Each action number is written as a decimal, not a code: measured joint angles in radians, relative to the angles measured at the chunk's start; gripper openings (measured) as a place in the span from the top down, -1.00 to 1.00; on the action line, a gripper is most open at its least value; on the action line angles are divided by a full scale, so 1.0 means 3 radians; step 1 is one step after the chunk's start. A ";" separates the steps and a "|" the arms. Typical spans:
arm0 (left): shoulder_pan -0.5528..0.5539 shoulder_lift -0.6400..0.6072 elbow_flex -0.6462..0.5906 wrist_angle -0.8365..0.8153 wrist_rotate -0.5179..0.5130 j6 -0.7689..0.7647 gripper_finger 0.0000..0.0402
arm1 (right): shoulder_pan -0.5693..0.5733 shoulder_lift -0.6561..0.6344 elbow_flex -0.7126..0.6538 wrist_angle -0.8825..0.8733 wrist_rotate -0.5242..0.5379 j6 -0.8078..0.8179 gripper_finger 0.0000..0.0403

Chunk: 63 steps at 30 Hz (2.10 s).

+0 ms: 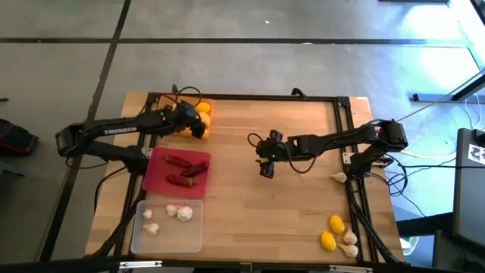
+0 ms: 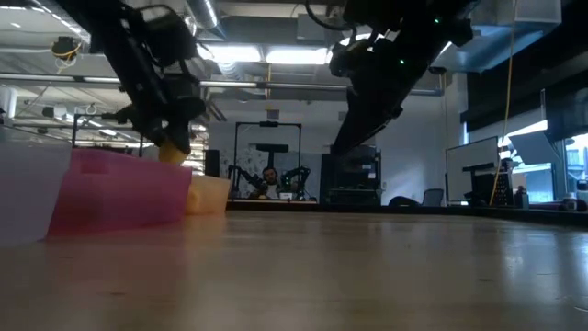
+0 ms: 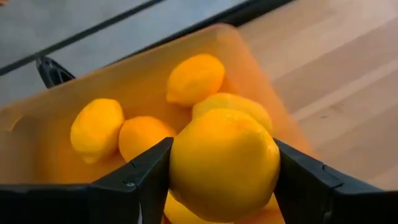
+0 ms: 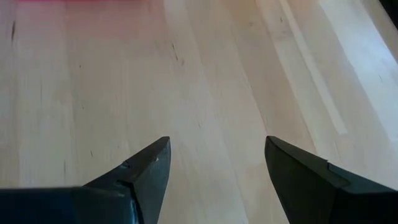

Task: Sort produce into baskets
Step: Put the lemon into the yellow bin, then put the garlic into the transparent bin

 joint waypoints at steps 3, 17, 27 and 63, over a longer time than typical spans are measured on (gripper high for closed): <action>0.0137 0.0147 0.0000 0.0015 0.0066 0.0069 -0.15 | 0.0000 0.0000 0.0000 -0.0008 0.0000 0.0000 -0.27; 0.0484 0.0822 0.0003 0.0285 0.0245 0.0244 -0.15 | 0.0001 0.0000 0.0000 -0.0022 0.0000 -0.0003 -0.27; 0.0483 0.0957 0.0001 0.0247 0.0243 0.0267 -0.15 | 0.0001 0.0000 0.0000 -0.0004 0.0001 -0.0004 -0.27; -0.0683 -0.0330 0.0001 0.0256 0.0234 0.0819 -0.52 | 0.0090 -0.0153 0.0090 -0.0441 -0.0030 -0.0166 -0.27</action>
